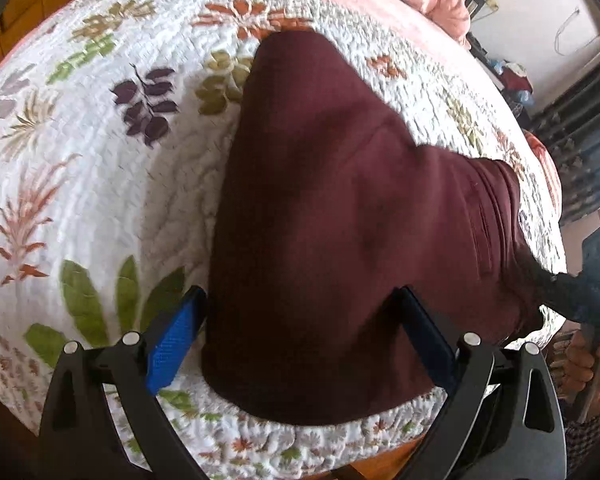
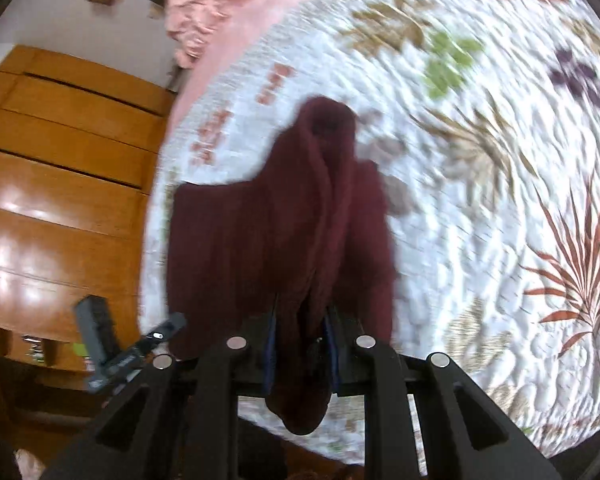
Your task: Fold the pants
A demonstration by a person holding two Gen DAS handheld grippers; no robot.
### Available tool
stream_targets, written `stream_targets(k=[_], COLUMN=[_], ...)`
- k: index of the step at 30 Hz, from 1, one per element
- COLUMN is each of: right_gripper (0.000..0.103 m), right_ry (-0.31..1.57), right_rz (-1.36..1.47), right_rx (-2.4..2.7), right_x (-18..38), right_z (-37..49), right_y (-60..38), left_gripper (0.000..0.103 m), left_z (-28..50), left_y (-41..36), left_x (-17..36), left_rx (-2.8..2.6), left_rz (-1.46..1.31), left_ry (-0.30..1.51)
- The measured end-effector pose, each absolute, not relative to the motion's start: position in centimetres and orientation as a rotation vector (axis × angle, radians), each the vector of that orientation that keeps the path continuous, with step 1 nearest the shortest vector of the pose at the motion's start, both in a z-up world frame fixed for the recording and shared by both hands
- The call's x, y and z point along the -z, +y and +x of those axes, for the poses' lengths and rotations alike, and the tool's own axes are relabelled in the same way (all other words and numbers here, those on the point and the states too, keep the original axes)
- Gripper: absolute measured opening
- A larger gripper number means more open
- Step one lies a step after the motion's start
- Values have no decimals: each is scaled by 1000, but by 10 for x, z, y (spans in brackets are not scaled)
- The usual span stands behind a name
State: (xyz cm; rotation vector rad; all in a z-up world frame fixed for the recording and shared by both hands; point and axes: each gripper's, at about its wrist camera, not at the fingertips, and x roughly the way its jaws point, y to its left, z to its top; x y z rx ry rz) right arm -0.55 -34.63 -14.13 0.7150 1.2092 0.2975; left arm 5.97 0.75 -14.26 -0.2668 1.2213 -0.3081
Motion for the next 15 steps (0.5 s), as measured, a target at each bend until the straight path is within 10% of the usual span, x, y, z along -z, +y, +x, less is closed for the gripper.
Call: stream_targets(k=[15], right_gripper=[59], right_ry=[1094], right_rz=[536], right_rx=[-264], right_x=[83], right_z=[48], right_y=[-346], left_gripper=[97], left_z=[91], left_y=[-3], left_x=[104], left_rx=[298], left_rz=[-231], left_ry=[1151])
